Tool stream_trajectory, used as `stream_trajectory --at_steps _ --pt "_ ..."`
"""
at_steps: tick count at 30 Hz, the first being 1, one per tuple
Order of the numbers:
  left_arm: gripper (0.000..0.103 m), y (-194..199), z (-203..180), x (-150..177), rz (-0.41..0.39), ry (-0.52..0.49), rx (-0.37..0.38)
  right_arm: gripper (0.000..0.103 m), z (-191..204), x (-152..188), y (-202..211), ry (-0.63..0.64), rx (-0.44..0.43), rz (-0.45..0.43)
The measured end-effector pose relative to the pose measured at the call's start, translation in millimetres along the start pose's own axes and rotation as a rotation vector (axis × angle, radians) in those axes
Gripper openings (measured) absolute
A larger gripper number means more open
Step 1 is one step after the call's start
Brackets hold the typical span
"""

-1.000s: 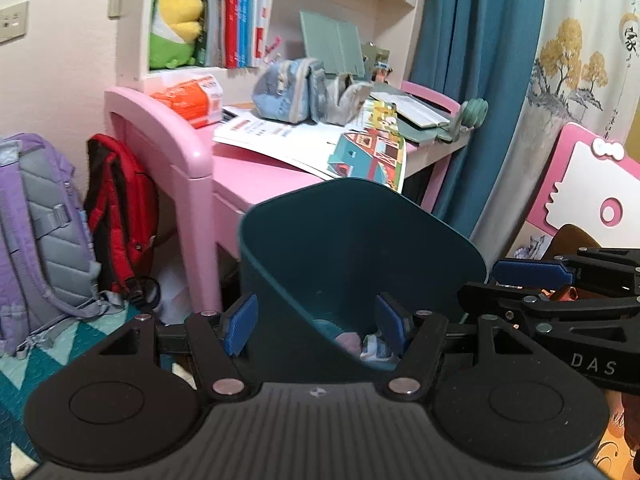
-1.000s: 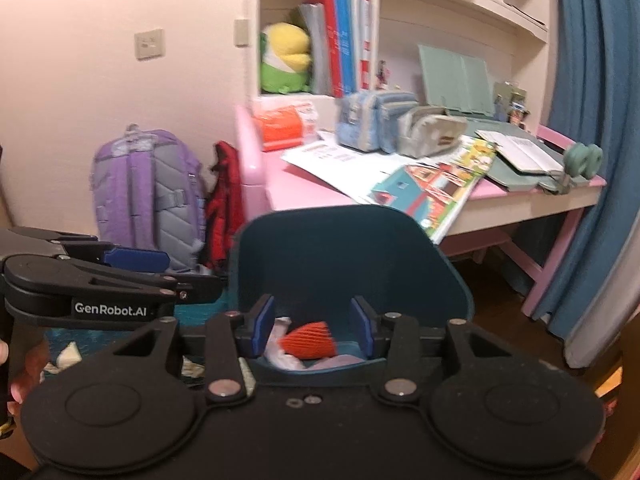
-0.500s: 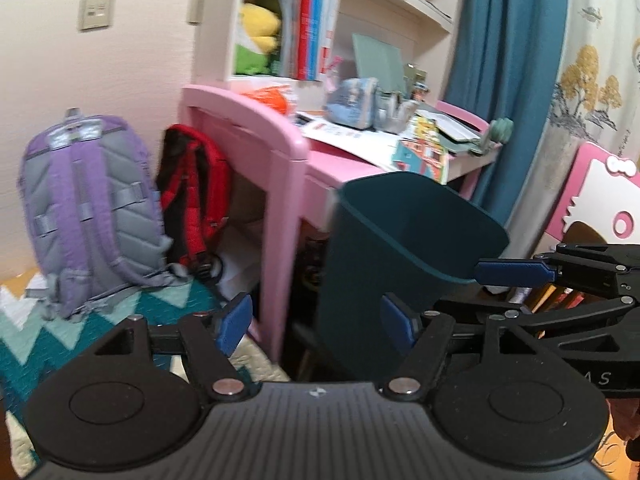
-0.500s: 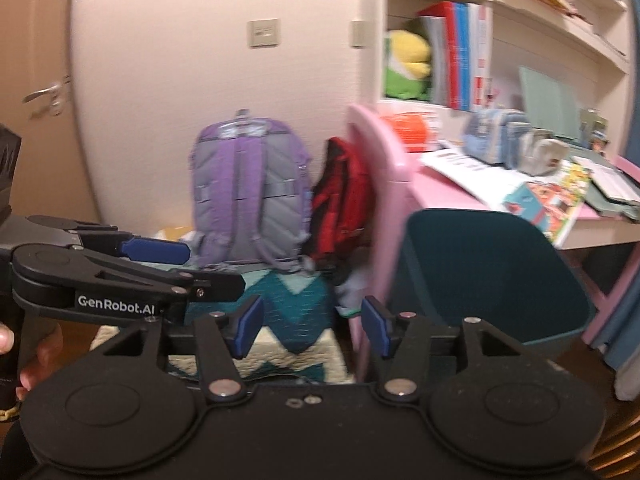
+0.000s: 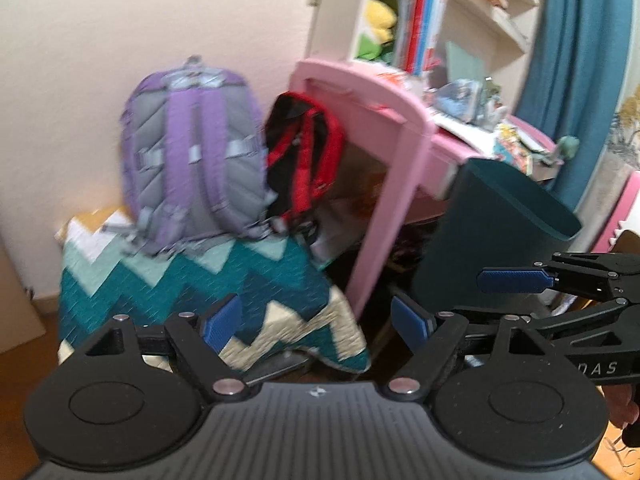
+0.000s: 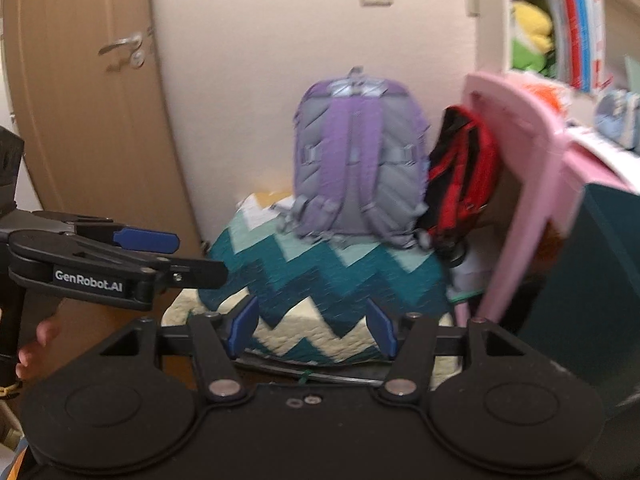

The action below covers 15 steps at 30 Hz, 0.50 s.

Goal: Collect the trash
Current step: 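Move both tools back down to the trash pile under the bench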

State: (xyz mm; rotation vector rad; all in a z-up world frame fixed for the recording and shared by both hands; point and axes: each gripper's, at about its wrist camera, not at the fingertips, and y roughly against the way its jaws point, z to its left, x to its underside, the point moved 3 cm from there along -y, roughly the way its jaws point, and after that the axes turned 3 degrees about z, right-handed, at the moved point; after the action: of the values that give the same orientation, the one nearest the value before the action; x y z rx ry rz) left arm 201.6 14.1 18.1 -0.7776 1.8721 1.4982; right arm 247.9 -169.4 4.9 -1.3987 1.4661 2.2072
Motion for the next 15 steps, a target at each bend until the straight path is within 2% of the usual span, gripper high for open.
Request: stream_trajectory --at_steps 6,12,15 --pt "0.084 -12.8 59.0 37.1 0.051 0.060 -0.041 0.059 22.1 16.6 -57.2 -0.001 -0.024 0.058" --pt "0.086 -45.9 120.2 72.8 0.114 0.123 -0.067 0.059 32.0 42.1 -124.5 -0.007 -0.018 0.136" --pt "0.099 -66.7 147.8 90.5 0.136 0.149 -0.077 0.059 32.5 60.6 -162.2 -0.019 -0.012 0.191"
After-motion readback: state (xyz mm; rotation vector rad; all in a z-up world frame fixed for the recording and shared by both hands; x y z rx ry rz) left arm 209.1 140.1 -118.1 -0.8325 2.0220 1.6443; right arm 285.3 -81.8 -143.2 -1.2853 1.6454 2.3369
